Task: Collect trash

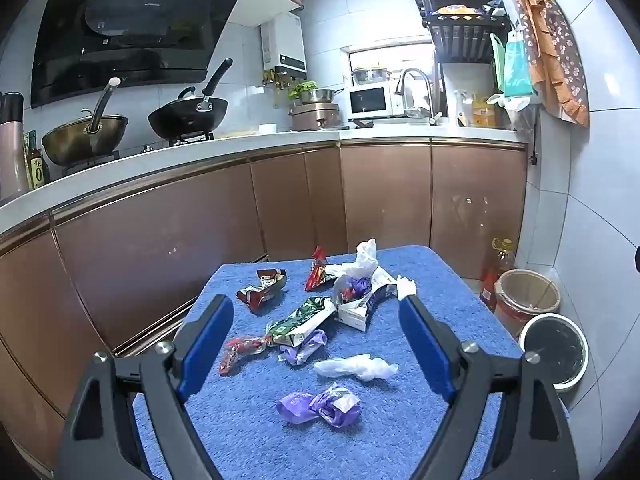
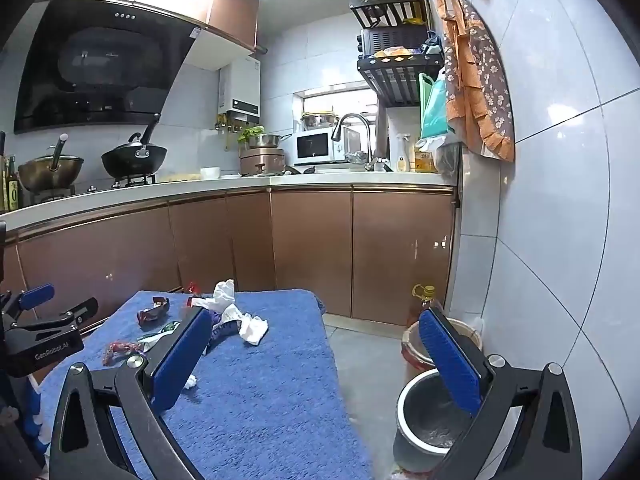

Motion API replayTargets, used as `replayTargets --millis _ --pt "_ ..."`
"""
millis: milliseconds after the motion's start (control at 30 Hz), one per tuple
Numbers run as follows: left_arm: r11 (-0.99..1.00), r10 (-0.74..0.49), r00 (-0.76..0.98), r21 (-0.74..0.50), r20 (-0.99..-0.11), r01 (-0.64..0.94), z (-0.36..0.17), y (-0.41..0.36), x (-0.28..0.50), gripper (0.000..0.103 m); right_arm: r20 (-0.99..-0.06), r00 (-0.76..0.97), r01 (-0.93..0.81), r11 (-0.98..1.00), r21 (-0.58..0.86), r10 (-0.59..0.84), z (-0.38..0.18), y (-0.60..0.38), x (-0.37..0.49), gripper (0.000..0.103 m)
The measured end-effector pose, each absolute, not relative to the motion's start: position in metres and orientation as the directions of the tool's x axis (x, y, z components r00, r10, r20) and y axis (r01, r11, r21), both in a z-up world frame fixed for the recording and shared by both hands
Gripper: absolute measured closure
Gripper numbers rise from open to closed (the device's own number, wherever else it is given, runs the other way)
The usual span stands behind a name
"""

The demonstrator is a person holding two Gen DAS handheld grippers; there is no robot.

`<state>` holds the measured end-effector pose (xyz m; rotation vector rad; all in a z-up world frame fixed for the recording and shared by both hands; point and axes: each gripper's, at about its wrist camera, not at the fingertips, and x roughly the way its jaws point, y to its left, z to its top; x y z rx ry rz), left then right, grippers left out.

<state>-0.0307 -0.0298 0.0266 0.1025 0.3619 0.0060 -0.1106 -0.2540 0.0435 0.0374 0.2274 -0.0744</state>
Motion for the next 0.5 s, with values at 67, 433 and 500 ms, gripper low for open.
replayTargets --millis 67,433,500 --pt "0.995 0.021 0.935 0.099 -0.354 0.016 0.026 -0.031 -0.029 0.018 -0.225 0.971 0.089 0.996 0.027 -0.081 0.044 -0.259 -0.108 0.000" --pt "0.996 0.014 0.934 0.086 -0.356 0.018 0.021 -0.032 -0.019 0.019 -0.241 0.965 0.115 0.993 0.026 -0.105 0.039 -0.270 -0.100 0.000" --pt "0.996 0.016 0.935 0.085 -0.353 0.015 0.019 -0.033 -0.017 0.018 -0.250 0.963 0.104 0.994 0.022 -0.095 0.037 -0.271 -0.097 0.000"
